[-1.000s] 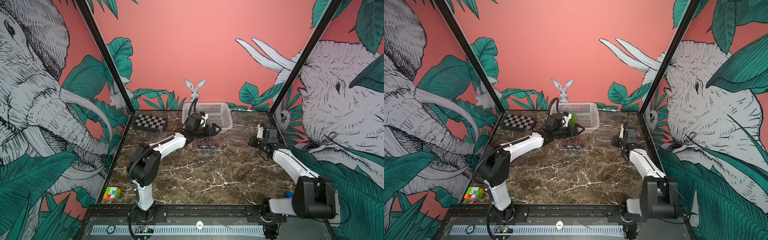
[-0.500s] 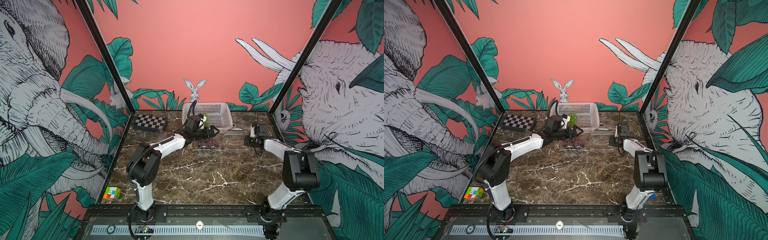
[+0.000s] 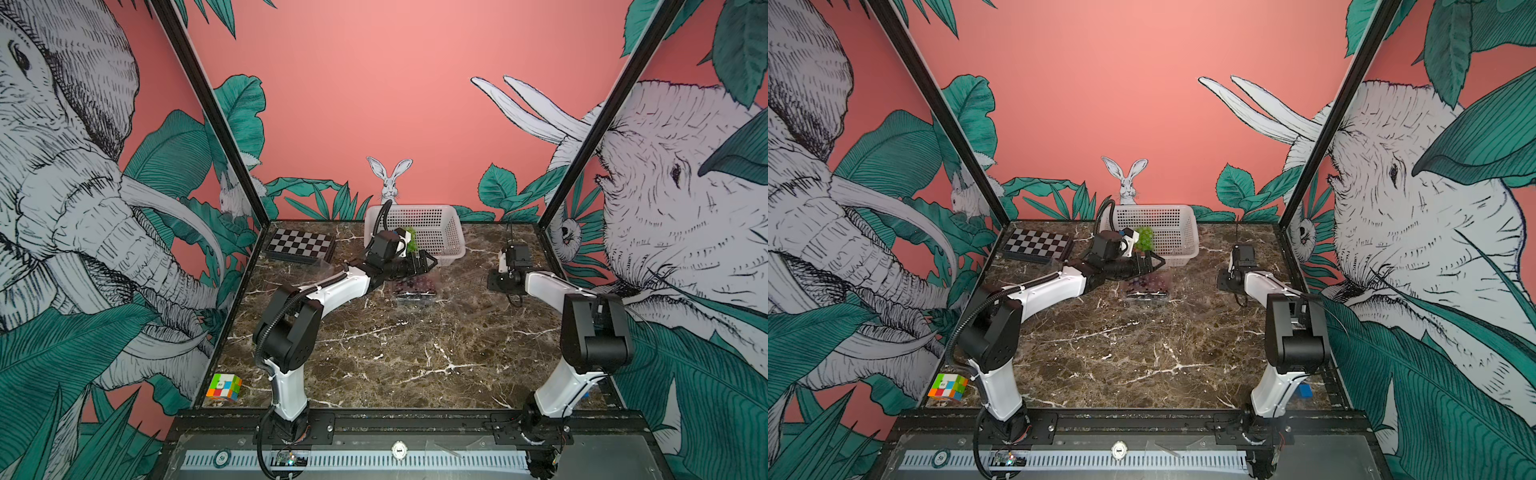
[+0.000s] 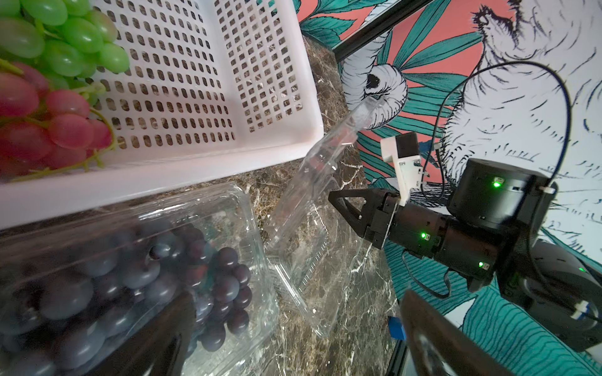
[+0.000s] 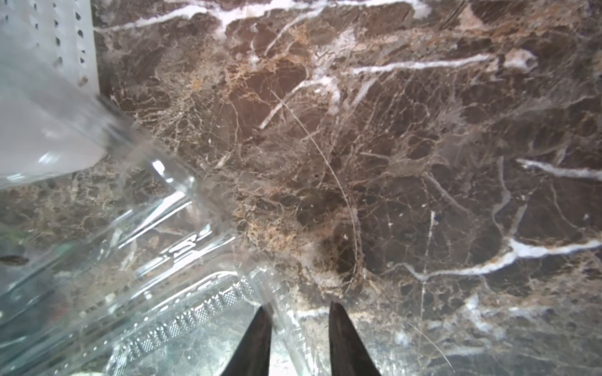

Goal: Pack grapes into containers
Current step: Place the packing box at the center of the board.

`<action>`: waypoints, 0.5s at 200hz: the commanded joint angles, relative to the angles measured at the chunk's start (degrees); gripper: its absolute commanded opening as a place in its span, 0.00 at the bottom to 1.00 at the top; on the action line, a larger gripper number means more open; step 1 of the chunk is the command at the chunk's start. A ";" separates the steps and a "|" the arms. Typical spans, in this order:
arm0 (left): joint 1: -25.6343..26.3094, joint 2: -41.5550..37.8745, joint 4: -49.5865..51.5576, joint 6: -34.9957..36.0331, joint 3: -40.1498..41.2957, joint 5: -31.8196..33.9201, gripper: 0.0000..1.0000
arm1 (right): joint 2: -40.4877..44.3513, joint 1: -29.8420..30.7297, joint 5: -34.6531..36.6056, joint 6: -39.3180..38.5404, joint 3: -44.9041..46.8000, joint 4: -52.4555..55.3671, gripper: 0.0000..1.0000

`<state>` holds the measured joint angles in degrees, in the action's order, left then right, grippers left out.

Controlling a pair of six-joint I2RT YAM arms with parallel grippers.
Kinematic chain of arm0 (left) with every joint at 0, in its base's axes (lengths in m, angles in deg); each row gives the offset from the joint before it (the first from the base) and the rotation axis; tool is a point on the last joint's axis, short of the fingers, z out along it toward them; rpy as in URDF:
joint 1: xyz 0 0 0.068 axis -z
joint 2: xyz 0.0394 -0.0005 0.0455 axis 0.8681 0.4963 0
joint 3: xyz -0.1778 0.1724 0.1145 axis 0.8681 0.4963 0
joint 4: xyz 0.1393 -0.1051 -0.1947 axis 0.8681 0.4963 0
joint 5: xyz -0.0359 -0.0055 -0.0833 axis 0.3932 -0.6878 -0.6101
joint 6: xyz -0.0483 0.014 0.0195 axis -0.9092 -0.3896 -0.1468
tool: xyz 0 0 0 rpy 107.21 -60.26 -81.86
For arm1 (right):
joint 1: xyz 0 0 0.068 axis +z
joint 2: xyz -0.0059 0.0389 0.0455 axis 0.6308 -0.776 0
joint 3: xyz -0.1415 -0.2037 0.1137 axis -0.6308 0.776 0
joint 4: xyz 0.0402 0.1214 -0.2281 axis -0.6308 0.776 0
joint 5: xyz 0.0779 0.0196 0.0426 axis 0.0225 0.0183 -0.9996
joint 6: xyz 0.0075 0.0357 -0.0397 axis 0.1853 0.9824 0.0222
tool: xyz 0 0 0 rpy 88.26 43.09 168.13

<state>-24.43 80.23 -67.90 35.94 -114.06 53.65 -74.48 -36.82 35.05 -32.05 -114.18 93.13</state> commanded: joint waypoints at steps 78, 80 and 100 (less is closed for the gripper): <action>-0.39 -0.27 2.01 1.08 -0.92 -0.17 0.99 | 3.87 0.26 -2.10 2.79 -1.08 2.16 0.47; -0.39 -0.28 2.09 1.15 -1.08 -0.15 0.99 | 3.92 0.26 -2.07 2.75 -1.08 2.15 0.48; -0.65 -0.33 3.44 2.09 -2.19 0.12 0.99 | 4.78 0.22 -2.57 2.97 -1.25 2.24 0.52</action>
<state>-24.50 80.25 -66.48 36.50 -114.24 53.61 -72.30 -36.82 33.24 -29.84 -114.20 95.03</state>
